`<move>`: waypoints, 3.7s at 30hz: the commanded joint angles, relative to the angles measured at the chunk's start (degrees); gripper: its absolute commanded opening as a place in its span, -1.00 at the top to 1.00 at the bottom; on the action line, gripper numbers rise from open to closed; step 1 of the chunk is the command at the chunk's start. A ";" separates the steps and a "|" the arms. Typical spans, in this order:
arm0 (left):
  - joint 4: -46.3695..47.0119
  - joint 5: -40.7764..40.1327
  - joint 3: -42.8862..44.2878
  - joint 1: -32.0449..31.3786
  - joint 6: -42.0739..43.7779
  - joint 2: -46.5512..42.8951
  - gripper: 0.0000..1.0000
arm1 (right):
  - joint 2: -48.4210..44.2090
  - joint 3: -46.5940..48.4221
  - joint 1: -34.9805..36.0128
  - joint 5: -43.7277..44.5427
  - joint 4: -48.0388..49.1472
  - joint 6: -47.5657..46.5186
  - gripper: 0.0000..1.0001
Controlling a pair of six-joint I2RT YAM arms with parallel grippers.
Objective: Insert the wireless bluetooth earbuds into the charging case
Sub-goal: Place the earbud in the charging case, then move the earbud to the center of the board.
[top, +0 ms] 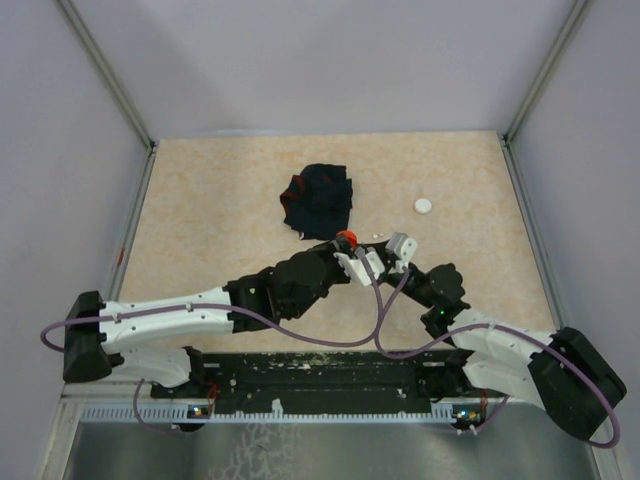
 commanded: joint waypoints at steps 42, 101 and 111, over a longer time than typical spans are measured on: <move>-1.26 -4.95 -0.97 -3.52 4.37 2.66 0.65 | -1.70 2.51 -0.11 0.91 3.48 1.13 1.00; -3.96 32.19 -10.31 24.29 -37.38 -5.75 -0.39 | -12.73 -5.17 -0.11 8.46 -3.96 1.36 1.00; -11.69 28.61 0.37 27.86 -47.86 14.85 -0.34 | -18.30 -7.84 -0.07 11.11 -8.16 1.21 1.00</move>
